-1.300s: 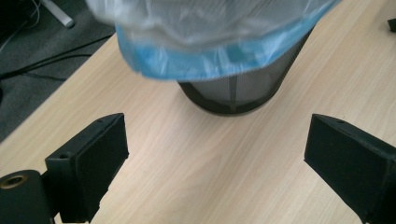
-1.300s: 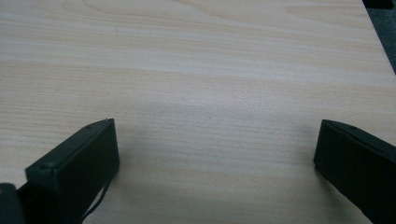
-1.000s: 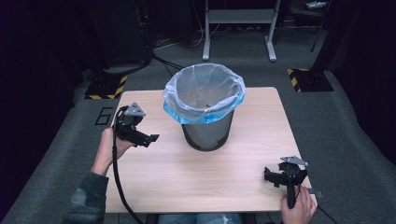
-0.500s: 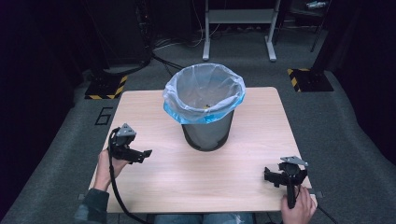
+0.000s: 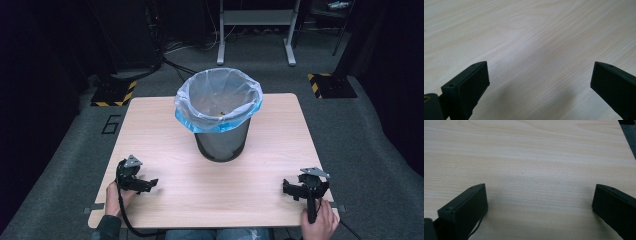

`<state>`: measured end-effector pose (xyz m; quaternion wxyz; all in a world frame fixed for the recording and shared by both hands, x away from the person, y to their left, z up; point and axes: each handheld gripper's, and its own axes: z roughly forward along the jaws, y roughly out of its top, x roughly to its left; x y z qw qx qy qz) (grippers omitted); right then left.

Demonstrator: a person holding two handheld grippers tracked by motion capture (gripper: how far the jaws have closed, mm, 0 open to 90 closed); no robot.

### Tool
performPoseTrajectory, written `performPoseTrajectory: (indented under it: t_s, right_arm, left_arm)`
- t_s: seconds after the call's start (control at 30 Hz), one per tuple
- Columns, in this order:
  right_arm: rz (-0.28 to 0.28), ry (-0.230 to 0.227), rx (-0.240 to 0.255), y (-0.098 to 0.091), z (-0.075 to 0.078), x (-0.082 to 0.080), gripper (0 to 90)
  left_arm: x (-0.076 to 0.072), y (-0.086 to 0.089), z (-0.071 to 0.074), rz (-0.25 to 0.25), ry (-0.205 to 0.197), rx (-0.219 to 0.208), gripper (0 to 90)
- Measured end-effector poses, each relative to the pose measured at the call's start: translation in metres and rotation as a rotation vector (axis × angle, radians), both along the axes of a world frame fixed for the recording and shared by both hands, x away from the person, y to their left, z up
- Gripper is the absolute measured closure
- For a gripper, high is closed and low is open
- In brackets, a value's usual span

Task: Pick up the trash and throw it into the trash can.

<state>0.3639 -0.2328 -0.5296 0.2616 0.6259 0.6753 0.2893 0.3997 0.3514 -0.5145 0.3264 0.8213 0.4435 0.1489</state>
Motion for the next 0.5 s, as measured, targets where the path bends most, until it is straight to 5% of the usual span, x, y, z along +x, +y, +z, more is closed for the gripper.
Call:
performPoseTrajectory:
  t_s: [0.1, 0.23, 0.3, 0.5]
  right_arm:
    - [0.0, 0.0, 0.0, 0.0, 0.0, 0.0, 0.0]
    - [0.0, 0.0, 0.0, 0.0, 0.0, 0.0, 0.0]
    - [0.0, 0.0, 0.0, 0.0, 0.0, 0.0, 0.0]
    - [0.0, 0.0, 0.0, 0.0, 0.0, 0.0, 0.0]
  left_arm:
    - [-0.002, 0.003, -0.011, 0.009, -0.005, -0.011, 0.2]
    - [-0.006, 0.005, -0.015, 0.013, -0.061, -0.029, 0.0]
    - [-0.006, 0.004, -0.017, 0.017, -0.075, -0.007, 0.5]
    - [-0.003, 0.004, -0.017, 0.021, -0.072, -0.007, 0.0]
